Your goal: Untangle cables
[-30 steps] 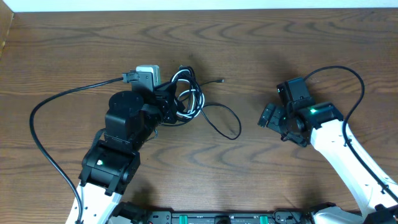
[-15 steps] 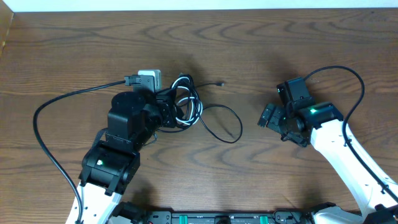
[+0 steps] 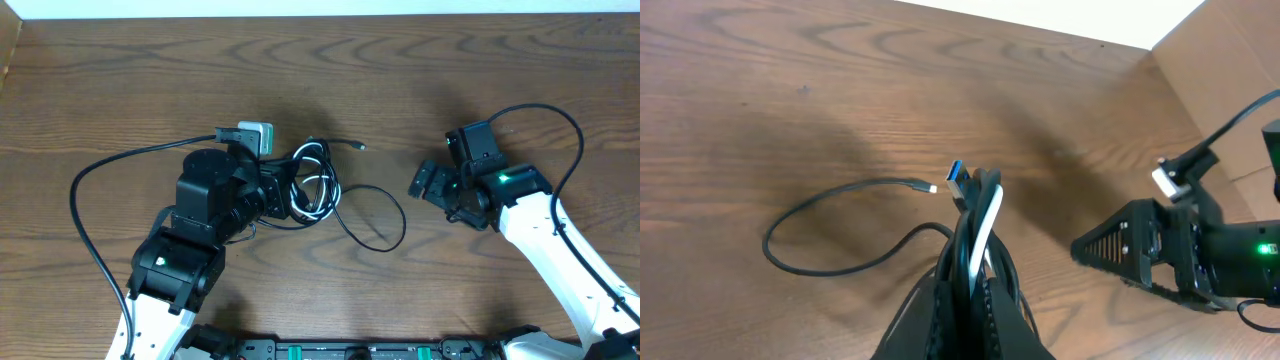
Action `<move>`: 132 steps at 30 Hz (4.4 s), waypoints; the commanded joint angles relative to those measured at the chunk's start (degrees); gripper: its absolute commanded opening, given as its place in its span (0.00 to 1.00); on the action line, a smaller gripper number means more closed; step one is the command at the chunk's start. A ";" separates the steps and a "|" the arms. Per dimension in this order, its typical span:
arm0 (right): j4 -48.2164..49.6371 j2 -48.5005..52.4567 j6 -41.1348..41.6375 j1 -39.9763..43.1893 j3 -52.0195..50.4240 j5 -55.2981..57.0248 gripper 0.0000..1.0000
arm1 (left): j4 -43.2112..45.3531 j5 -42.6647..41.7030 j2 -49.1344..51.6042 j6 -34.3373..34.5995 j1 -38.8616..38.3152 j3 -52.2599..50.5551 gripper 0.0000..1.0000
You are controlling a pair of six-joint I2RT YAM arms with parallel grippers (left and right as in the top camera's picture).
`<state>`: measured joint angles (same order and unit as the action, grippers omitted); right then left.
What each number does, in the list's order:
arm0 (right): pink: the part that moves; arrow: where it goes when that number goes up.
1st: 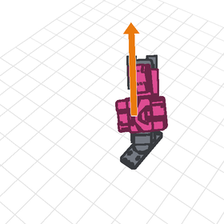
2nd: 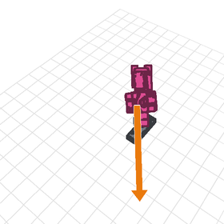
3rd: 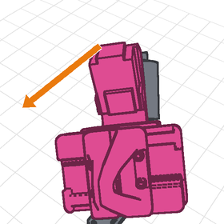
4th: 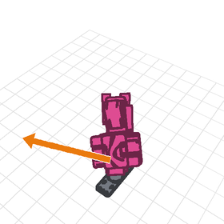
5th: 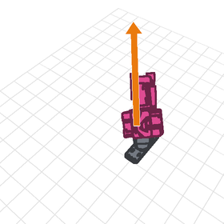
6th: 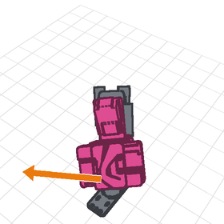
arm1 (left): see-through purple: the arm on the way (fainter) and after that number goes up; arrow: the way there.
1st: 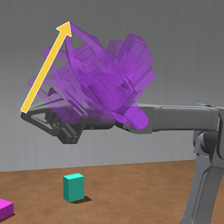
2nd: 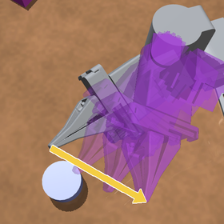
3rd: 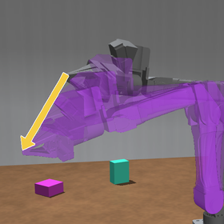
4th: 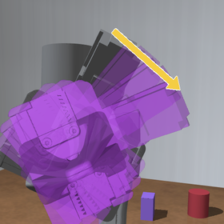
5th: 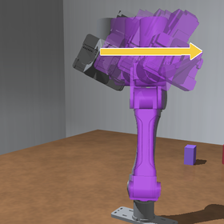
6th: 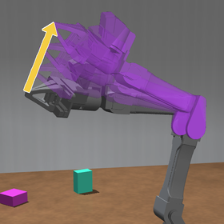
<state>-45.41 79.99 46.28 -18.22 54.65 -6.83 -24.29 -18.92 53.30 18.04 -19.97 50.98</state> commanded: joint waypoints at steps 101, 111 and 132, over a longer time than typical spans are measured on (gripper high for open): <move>7.23 1.42 4.48 -15.21 -0.09 4.33 0.37 | -2.86 -13.53 5.25 -11.58 0.24 0.46 0.08; 6.73 1.42 4.48 -15.21 -0.09 4.33 0.53 | -6.78 -11.06 15.67 -11.58 0.24 0.46 0.08; 4.68 1.42 4.48 -15.21 -0.09 5.64 0.75 | -10.47 21.70 22.58 -2.23 4.92 0.48 0.08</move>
<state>-40.53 80.97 50.72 -33.26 54.65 -2.42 -33.85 -2.74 76.38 14.81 -16.71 50.98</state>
